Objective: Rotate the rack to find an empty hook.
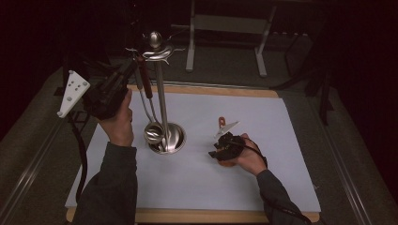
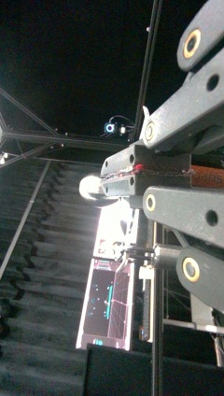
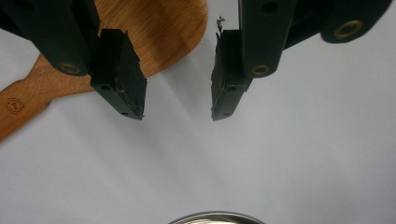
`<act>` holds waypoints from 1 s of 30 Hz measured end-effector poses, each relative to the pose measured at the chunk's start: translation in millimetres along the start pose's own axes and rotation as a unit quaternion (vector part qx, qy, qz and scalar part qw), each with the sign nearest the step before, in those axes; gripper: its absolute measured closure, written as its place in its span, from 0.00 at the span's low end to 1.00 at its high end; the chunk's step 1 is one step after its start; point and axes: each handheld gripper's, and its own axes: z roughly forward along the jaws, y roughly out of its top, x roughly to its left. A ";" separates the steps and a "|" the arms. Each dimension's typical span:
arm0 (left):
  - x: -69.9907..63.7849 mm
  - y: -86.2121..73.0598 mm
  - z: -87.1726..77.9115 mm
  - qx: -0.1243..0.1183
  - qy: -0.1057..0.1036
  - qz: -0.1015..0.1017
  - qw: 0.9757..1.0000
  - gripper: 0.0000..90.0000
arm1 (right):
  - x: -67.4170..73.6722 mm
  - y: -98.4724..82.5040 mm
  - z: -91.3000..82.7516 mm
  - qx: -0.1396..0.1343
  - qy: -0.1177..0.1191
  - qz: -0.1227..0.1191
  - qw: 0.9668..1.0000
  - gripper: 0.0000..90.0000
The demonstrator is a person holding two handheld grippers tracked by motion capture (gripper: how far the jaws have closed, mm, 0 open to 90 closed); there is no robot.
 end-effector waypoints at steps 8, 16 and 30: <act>-0.3 -1.5 -0.2 0.006 -0.001 0.002 1.000 1.00 | -0.4 0.5 0.1 0.001 0.000 0.001 1.000 0.61; 0.1 -1.4 -1.0 0.008 -0.003 0.009 1.000 1.00 | -0.3 1.0 1.2 0.001 0.001 -0.002 1.000 0.61; 12.6 -25.1 -13.0 0.033 0.015 0.006 0.999 0.98 | -4.9 -3.2 -5.2 -0.007 -0.006 0.007 1.000 0.61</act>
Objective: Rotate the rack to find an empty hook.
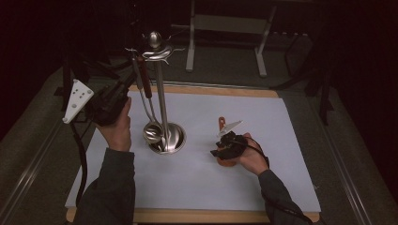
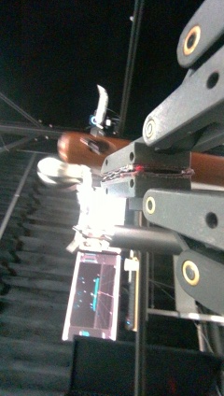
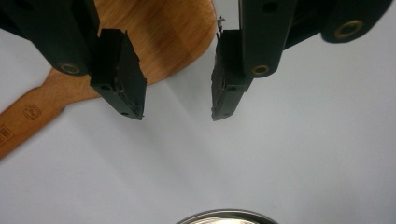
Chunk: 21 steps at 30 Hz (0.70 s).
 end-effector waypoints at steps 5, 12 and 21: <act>11.2 -17.3 -10.4 0.019 0.015 -0.008 1.000 0.97 | -2.0 -1.4 -2.0 -0.002 -0.002 0.004 1.000 0.61; 20.8 -39.0 -24.2 0.040 0.025 -0.013 0.999 0.95 | -3.9 -1.7 -2.8 -0.006 -0.005 0.006 1.000 0.61; 34.5 -84.3 -47.9 0.117 0.038 -0.007 0.992 0.94 | -5.9 -4.5 -4.3 -0.006 -0.007 0.008 1.000 0.61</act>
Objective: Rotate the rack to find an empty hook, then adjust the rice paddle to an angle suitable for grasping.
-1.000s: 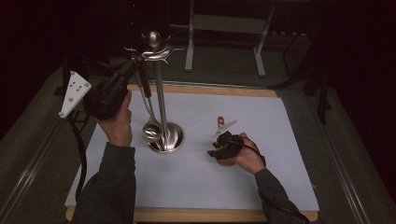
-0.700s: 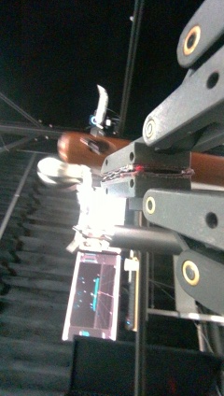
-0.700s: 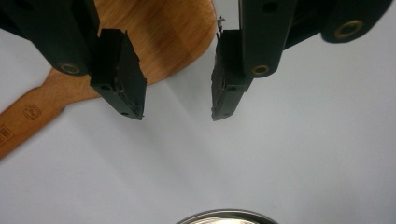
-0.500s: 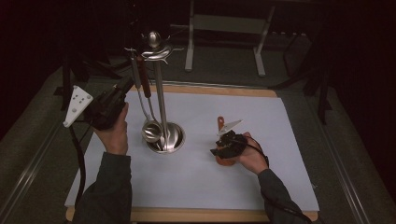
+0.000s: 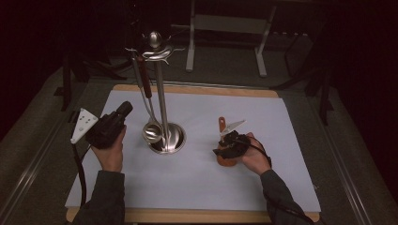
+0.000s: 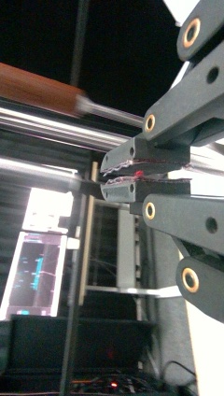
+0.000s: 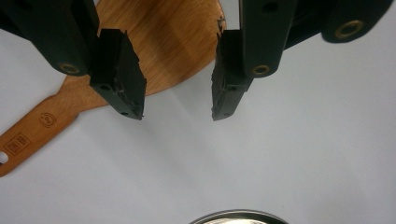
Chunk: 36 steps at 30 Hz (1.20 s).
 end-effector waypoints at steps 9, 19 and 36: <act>6.7 -46.9 -5.6 0.084 0.001 0.004 0.996 0.90 | -4.7 -1.8 -4.5 -0.003 -0.008 0.010 1.000 0.61; 25.8 -101.1 -6.3 0.214 0.034 -0.011 0.976 0.87 | -14.1 -5.8 -3.9 -0.005 -0.022 0.035 0.999 0.60; 29.3 -112.3 0.0 0.257 0.044 -0.010 0.965 0.84 | -45.9 -10.3 1.4 -0.003 -0.098 0.105 0.990 0.96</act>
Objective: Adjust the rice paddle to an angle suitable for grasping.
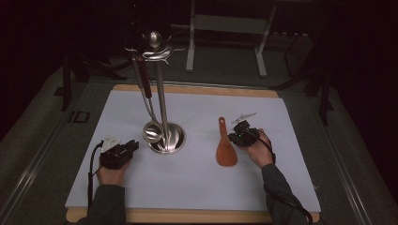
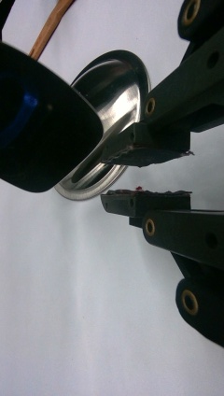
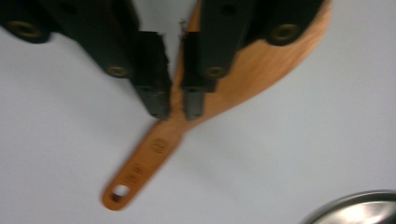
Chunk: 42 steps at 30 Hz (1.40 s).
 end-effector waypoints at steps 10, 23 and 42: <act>1.0 -0.2 0.0 0.001 -0.004 -0.005 1.000 0.83 | -14.0 9.4 29.0 0.027 -0.032 0.043 0.998 1.00; 2.2 -0.2 0.2 0.003 -0.008 -0.011 1.000 0.83 | -5.1 27.4 52.7 0.039 -0.023 0.033 0.998 1.00; 3.5 -0.2 0.4 0.003 -0.010 -0.016 1.000 0.83 | 33.3 54.8 59.5 0.089 0.034 -0.055 0.994 0.66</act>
